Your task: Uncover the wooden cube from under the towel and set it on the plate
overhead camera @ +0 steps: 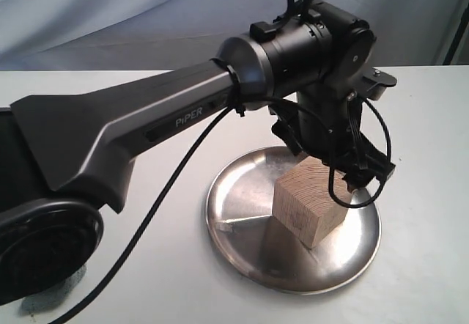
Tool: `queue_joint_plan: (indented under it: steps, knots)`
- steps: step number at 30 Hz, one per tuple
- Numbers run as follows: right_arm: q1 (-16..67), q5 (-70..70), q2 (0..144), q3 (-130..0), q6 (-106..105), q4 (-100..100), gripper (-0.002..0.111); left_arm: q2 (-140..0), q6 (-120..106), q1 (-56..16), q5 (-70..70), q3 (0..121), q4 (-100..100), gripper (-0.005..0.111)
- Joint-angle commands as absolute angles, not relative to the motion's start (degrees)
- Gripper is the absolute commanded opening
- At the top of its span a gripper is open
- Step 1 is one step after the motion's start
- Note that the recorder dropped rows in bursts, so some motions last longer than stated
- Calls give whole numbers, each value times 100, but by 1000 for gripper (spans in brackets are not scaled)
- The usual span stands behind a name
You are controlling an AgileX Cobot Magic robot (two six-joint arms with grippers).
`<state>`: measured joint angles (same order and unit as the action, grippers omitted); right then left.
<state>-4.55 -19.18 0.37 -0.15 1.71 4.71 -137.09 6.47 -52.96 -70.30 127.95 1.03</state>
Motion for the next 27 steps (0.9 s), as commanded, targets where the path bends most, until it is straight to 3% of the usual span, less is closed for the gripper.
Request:
queue_joint_plan:
  steps: [1, 5, 7, 13, 27]
  knots:
    - [-455, -1910, 0, 0, 184, 468, 3, -13425, 702, -5327, -6996, 12833, 67, 86]
    - [-455, -1910, 0, 0, 184, 468, 3, -13330, 702, -5327, -6996, 12833, -222, 78]
    - [-455, -1910, 0, 0, 184, 468, 3, -13330, 702, -5327, -6996, 12833, -290, 63]
    - [-455, -1910, 0, 0, 173, 468, 3, -13330, 702, -5327, -6996, 12833, -146, 2]
    - [-455, -1910, 0, 0, 183, 468, 3, -13330, 764, -4996, -6996, 12833, 230, 0]
